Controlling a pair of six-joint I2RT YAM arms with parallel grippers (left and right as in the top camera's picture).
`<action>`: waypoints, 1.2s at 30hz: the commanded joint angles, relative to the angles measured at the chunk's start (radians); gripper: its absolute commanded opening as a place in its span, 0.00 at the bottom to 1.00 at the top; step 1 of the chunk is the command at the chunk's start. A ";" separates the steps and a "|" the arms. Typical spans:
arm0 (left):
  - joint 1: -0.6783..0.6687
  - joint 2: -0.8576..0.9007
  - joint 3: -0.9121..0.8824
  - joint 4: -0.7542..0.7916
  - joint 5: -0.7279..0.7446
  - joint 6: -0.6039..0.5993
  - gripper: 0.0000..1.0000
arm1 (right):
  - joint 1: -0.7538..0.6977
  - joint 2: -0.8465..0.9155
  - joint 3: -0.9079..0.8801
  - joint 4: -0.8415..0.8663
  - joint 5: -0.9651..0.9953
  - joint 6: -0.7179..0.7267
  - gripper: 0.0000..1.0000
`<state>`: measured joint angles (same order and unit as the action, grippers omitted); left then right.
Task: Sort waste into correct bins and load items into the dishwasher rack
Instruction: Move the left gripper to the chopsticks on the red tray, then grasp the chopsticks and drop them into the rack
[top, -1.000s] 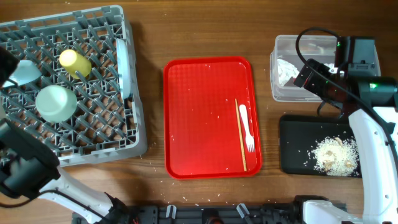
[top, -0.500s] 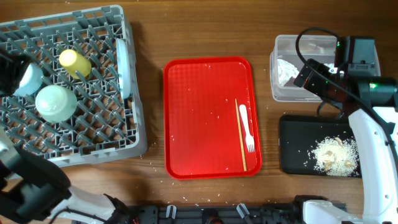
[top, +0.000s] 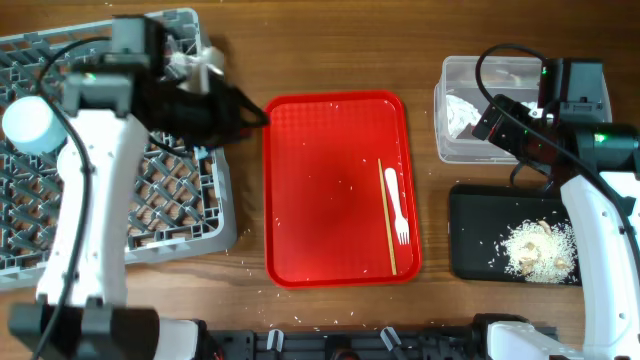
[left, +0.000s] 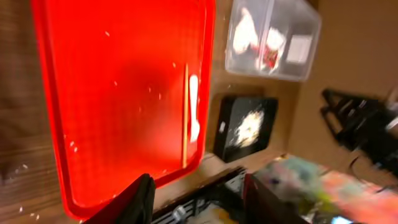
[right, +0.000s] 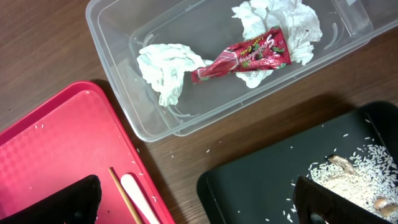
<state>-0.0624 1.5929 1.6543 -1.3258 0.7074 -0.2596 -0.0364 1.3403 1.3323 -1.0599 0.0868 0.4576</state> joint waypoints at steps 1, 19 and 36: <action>-0.194 -0.013 -0.001 0.023 -0.152 -0.097 0.56 | -0.003 -0.011 0.012 0.002 0.002 -0.013 1.00; -0.924 0.491 -0.001 0.384 -0.747 -0.777 0.34 | -0.003 -0.011 0.012 0.002 0.002 -0.013 1.00; -0.933 0.647 -0.001 0.381 -0.766 -0.769 0.34 | -0.003 -0.011 0.012 0.002 0.002 -0.013 1.00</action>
<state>-0.9867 2.2078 1.6543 -0.9489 -0.0410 -1.0157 -0.0364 1.3403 1.3323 -1.0599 0.0868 0.4576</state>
